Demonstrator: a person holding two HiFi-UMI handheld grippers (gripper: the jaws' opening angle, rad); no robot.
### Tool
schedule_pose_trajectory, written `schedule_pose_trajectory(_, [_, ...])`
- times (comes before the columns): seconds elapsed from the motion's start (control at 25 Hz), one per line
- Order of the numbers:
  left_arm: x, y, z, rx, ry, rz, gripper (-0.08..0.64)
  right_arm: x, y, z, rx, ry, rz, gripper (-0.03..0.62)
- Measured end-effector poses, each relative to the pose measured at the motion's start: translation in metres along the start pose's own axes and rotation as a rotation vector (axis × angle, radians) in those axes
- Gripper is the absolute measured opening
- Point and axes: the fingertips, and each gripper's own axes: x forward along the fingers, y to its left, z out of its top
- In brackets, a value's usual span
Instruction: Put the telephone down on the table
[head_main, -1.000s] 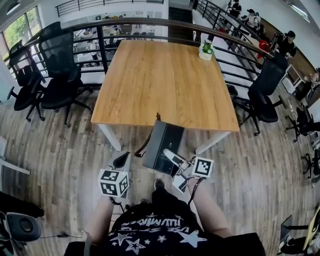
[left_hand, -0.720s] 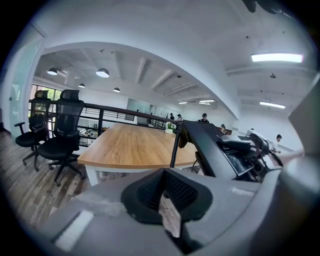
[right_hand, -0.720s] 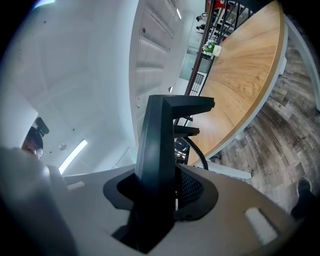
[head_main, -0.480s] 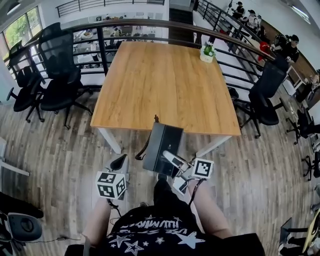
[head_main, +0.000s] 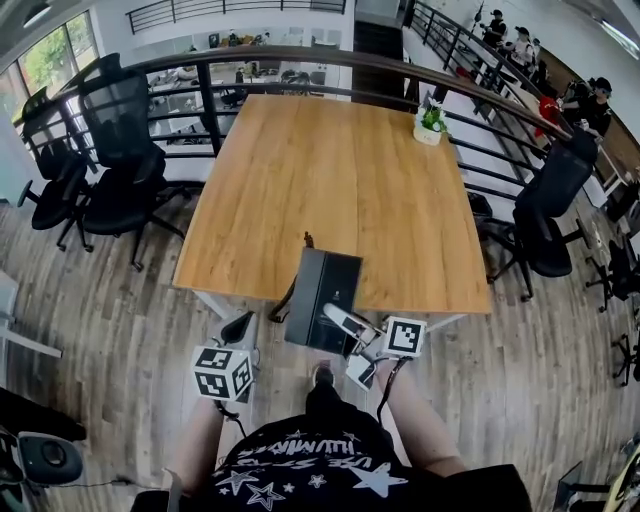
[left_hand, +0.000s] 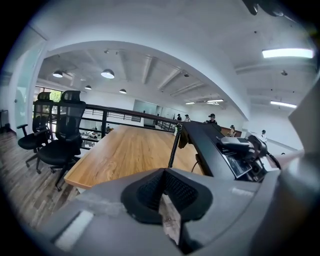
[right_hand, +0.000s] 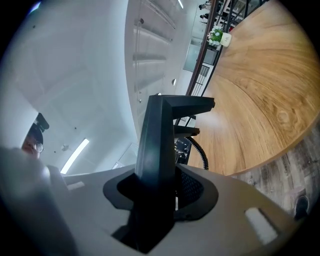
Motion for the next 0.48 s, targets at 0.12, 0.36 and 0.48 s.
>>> schedule_pose_trajectory(0.12, [0.027,0.003,0.016,-0.004,0.004,0.017,0.002,0.008,-0.014,0.028,-0.005,0.023,0.002,0.163])
schedule_pose_trajectory(0.36, [0.071,0.002,0.035,-0.013,0.015,0.044,0.002,0.013,-0.039,0.075,0.001,0.039,0.017,0.163])
schedule_pose_trajectory(0.48, [0.089,0.0,0.046,-0.008,0.014,0.056,0.002,0.015,-0.05,0.096,-0.002,0.045,0.025,0.163])
